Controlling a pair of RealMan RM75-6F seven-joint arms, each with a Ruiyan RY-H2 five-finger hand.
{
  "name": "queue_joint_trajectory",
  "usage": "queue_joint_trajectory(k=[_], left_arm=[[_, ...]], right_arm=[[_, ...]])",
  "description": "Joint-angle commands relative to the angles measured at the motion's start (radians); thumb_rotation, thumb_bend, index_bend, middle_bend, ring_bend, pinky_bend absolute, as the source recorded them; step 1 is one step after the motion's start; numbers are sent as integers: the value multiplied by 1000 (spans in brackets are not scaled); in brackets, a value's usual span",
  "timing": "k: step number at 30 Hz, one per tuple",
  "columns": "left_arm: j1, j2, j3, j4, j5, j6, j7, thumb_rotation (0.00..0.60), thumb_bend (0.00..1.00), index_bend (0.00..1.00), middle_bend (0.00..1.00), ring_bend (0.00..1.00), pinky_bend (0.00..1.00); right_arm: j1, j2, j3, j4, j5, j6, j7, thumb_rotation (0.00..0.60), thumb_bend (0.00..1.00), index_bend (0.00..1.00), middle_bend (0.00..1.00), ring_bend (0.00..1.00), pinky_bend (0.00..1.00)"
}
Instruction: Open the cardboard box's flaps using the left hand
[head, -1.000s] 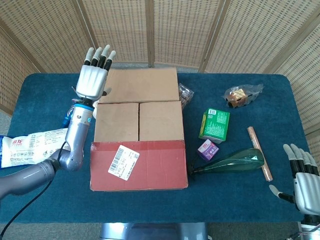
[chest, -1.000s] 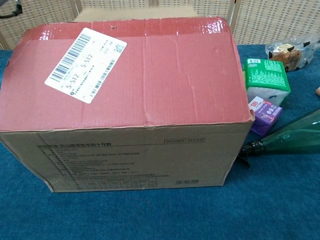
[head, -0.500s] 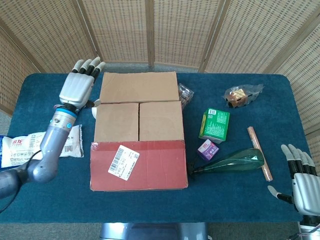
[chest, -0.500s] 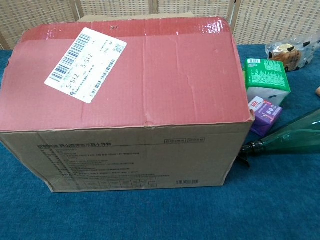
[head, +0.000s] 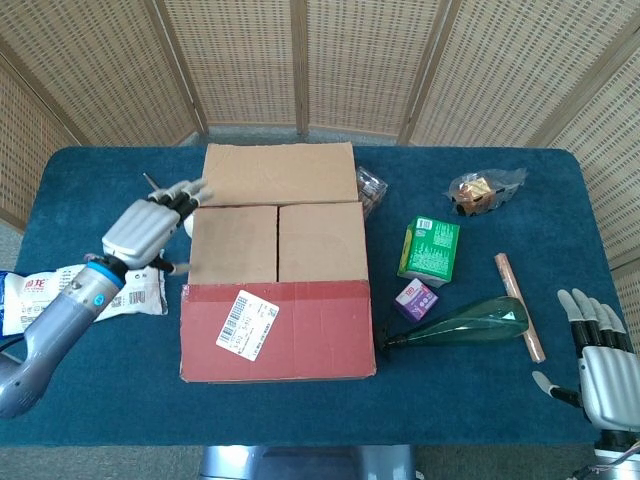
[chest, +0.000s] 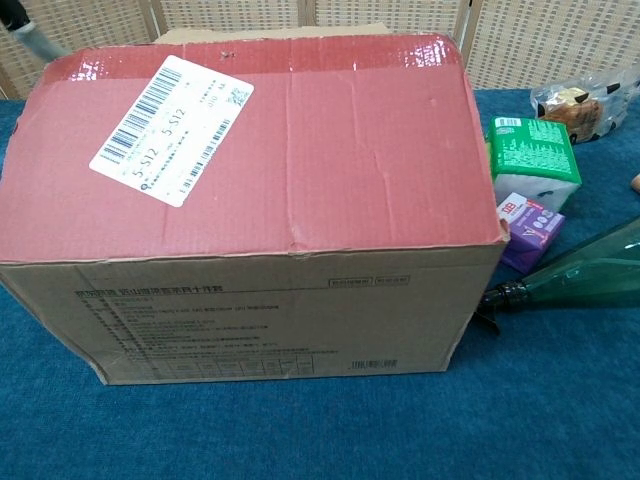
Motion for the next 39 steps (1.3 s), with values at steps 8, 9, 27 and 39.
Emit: queue_joint_trajectory(k=[8, 9, 27, 39], left_arm=[[53, 78, 57, -95, 206, -28, -275, 600, 0, 0, 0, 0, 217], [53, 78, 58, -95, 212, -26, -294, 600, 0, 0, 0, 0, 218], [64, 142, 89, -92, 329, 57, -498, 600, 0, 0, 0, 0, 219], [61, 193, 119, -70, 451, 104, -754, 600, 0, 9, 0, 0, 208]], right_arm=[[-4, -5, -3, 0, -11, 9, -7, 600, 0, 0, 0, 0, 0], [-4, -5, -3, 0, -12, 10, -7, 600, 0, 0, 0, 0, 0], [-3, -4, -7, 0, -16, 3, -6, 600, 0, 0, 0, 0, 0], [1, -20, -9, 4, -13, -3, -35, 600, 0, 0, 0, 0, 0]])
